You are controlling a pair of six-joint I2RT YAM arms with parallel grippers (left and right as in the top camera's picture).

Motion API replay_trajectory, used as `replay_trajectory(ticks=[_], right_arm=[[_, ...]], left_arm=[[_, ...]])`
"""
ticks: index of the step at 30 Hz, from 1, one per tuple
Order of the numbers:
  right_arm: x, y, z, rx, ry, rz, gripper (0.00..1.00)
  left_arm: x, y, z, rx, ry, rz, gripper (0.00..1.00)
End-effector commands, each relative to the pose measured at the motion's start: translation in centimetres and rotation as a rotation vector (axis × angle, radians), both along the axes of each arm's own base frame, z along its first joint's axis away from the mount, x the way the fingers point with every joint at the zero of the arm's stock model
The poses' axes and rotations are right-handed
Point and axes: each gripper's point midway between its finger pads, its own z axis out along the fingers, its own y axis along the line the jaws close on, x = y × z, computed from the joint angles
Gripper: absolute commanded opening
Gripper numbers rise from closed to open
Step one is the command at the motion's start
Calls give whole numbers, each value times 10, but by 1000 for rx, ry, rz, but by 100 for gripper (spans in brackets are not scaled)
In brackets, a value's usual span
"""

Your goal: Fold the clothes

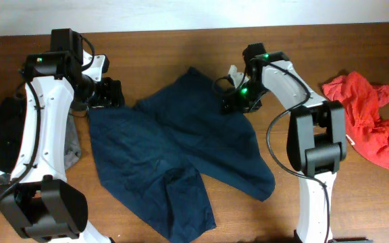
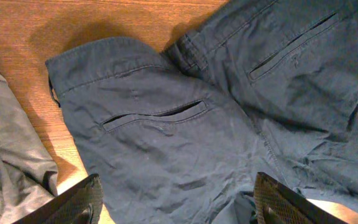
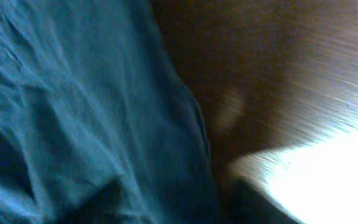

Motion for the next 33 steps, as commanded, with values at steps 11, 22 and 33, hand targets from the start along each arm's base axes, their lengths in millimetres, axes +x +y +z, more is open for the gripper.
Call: replay_trajectory(ticks=[11,22,33], right_arm=[[145,-74,183,-241,-675,-217,6],[126,-106,196,-242,-592,-262,92],[25,-78,157,-184,-140,-173,92]], left_arm=[[4,-3,3,-12,-21,-23,78],[7,-3,3,-11,-35,-23,78],[40,-18,-5,8,-156,-112,70]])
